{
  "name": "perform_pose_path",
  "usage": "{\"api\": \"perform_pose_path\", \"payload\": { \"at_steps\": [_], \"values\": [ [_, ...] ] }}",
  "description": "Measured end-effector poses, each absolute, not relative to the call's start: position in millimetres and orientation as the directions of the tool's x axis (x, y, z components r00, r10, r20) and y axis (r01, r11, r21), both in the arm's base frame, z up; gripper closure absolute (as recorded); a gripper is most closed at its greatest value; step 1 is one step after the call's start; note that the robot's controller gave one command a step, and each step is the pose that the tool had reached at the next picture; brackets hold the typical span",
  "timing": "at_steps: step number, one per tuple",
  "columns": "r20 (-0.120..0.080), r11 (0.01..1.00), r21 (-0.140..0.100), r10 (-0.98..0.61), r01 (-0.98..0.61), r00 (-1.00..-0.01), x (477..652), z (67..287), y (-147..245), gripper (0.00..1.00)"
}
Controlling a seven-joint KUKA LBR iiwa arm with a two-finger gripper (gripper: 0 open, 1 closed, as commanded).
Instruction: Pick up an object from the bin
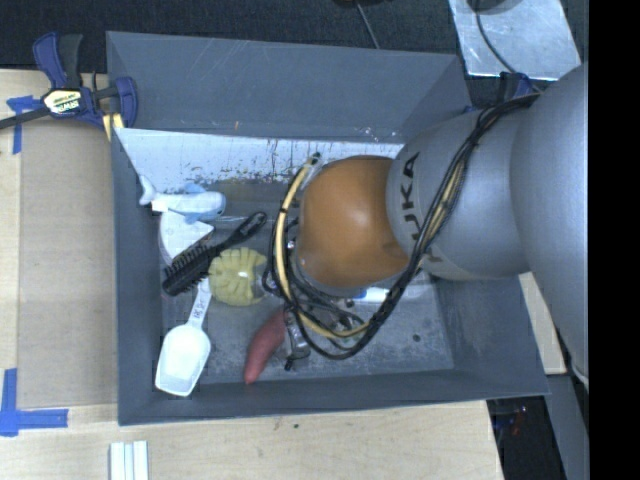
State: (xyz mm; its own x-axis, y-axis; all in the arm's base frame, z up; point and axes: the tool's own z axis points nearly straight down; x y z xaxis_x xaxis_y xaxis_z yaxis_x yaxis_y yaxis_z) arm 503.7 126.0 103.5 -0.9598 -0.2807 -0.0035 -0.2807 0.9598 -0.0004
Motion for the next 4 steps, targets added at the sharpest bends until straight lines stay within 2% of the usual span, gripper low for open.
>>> {"api": "perform_pose_path", "payload": {
  "at_steps": [1, 2, 3, 4],
  "values": [
    [-0.012, 0.858, -0.003, -0.514, -0.514, -0.858, 507.3, 148, 143, 0.00],
    [-0.001, 0.823, 0.000, -0.568, -0.568, -0.823, 498.1, 100, 138, 0.00],
    [-0.009, 0.587, -0.008, -0.810, -0.810, -0.587, 509.9, 70, 146, 0.00],
    [-0.007, 0.660, -0.002, -0.752, -0.752, -0.660, 534.5, 71, 145, 1.00]
  ]
}}
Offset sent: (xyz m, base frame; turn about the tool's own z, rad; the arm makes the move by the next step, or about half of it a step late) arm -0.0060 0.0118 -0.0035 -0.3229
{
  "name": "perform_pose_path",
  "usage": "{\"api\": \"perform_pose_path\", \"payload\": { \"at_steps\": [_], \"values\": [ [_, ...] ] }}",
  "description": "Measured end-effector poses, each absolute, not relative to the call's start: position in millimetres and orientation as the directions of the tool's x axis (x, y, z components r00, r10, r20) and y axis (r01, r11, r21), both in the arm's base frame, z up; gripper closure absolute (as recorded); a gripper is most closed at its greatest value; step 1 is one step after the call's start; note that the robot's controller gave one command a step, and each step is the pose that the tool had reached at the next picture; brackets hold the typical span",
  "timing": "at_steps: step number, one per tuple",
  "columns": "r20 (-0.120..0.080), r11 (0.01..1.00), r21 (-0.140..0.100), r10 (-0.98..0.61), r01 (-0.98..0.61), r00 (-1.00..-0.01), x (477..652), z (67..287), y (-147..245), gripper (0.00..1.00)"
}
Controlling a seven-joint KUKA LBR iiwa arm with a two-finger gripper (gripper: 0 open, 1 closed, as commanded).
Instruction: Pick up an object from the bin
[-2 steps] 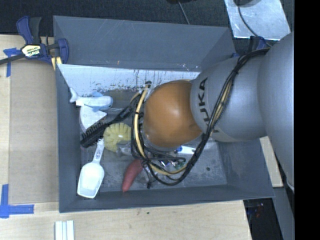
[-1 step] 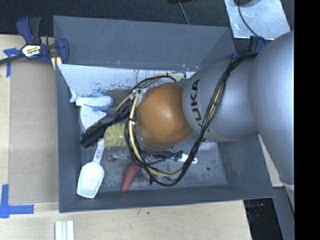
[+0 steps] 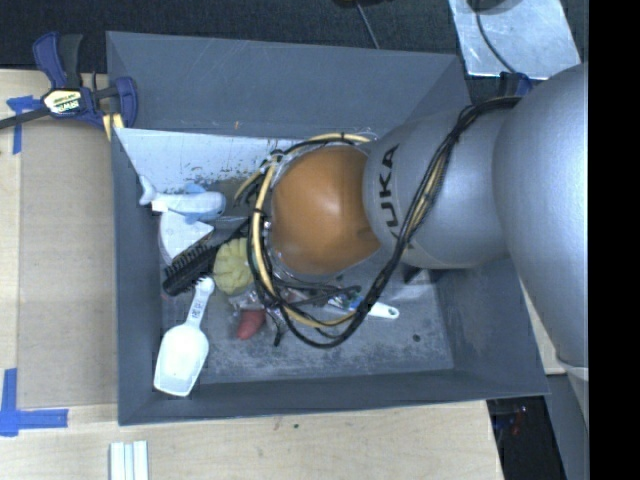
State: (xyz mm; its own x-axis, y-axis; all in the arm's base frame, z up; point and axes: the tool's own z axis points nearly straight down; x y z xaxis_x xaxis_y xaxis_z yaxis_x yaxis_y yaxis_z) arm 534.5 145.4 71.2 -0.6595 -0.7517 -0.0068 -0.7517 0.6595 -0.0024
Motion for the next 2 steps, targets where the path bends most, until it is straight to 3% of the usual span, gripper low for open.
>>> {"api": "perform_pose_path", "payload": {
  "at_steps": [2],
  "values": [
    [-0.008, 0.661, -0.002, -0.750, -0.750, -0.661, 534.2, 79.6, 145.3, 1.00]
  ]
}}
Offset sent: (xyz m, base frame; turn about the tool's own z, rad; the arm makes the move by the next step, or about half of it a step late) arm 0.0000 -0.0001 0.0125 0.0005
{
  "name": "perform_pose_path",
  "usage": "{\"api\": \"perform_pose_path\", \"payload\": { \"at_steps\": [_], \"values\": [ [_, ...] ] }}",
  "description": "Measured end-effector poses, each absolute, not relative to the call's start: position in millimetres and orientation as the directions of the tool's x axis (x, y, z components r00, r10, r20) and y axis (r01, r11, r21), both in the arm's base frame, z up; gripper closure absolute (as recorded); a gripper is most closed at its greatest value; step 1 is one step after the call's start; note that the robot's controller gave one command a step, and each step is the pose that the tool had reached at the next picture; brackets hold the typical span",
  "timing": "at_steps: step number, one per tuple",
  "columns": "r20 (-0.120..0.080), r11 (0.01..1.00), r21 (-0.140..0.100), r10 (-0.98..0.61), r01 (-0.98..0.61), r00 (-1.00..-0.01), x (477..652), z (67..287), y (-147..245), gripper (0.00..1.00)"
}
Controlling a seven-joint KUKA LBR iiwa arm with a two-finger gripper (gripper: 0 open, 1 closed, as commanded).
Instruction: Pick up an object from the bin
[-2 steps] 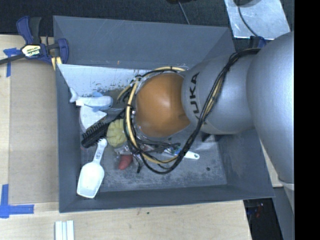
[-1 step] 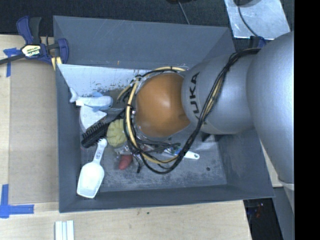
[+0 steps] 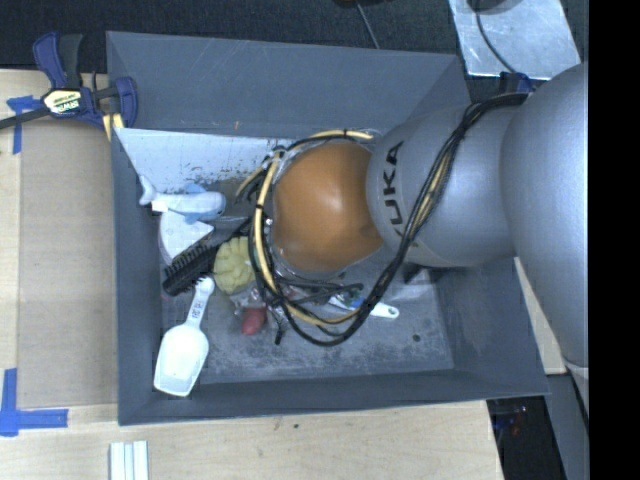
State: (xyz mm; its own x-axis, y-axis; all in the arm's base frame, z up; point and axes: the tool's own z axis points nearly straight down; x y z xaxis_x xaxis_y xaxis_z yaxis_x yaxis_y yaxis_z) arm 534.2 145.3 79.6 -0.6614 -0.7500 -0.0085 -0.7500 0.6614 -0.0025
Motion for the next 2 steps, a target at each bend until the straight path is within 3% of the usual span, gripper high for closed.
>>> {"api": "perform_pose_path", "payload": {
  "at_steps": [1, 2],
  "values": [
    [-0.002, 0.662, 0.003, -0.750, -0.750, -0.662, 532.1, 119, 145, 1.00],
    [-0.009, 0.662, -0.003, -0.749, -0.749, -0.662, 534.7, 159, 145, 1.00]
  ]
}}
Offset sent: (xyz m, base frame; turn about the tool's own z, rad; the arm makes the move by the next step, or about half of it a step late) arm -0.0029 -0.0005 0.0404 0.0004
